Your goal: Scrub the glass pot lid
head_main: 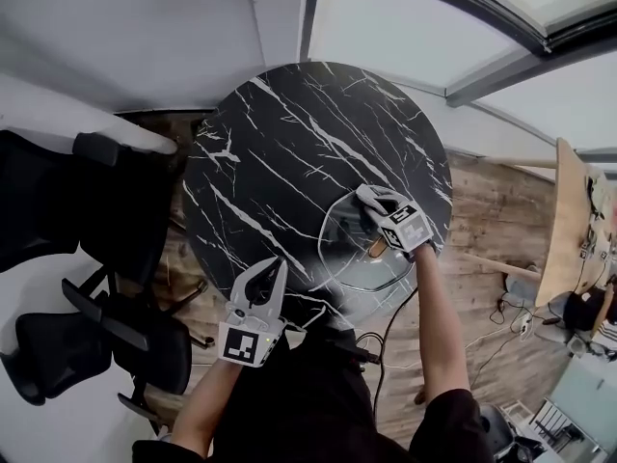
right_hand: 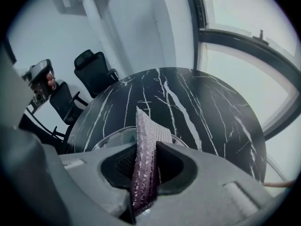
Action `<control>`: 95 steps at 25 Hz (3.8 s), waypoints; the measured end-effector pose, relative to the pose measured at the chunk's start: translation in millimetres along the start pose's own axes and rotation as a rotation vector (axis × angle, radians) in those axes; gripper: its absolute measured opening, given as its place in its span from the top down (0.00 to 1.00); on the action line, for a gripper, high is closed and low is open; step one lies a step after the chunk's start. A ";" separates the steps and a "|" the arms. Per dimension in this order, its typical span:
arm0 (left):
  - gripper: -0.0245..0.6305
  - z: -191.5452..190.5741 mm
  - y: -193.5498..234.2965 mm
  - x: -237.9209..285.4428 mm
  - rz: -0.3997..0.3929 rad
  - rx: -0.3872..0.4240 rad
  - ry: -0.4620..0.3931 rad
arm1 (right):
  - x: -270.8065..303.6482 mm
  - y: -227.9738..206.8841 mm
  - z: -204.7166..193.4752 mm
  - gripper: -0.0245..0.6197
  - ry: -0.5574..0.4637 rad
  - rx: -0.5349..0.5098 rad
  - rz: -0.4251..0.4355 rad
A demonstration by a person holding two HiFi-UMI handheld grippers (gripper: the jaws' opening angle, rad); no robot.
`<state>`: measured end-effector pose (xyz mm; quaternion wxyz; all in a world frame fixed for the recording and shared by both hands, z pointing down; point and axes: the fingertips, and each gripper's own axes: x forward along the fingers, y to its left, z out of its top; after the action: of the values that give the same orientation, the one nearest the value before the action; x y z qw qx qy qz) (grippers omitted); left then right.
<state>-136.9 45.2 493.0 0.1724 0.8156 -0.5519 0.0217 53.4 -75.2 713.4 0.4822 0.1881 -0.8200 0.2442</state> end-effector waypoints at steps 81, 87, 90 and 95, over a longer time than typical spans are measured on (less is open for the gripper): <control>0.96 -15.4 -87.3 18.3 -0.275 0.079 0.050 | 10.3 235.8 -112.9 0.85 -0.153 -0.002 0.179; 0.96 -9.7 -100.7 24.6 -0.322 0.077 0.061 | -21.8 227.5 -97.3 0.85 -0.285 0.286 0.313; 0.96 -4.4 -104.9 31.5 -0.338 0.088 0.061 | -43.1 214.2 -88.4 0.85 -0.362 0.245 0.218; 0.96 6.9 -105.2 42.3 -0.313 0.098 0.043 | -72.4 170.8 -83.1 0.85 -0.380 0.154 -0.076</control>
<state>-26.1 40.2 469.0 0.1456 0.8984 -0.4124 0.0389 52.1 116.8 646.6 0.3118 0.2978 -0.8675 0.2481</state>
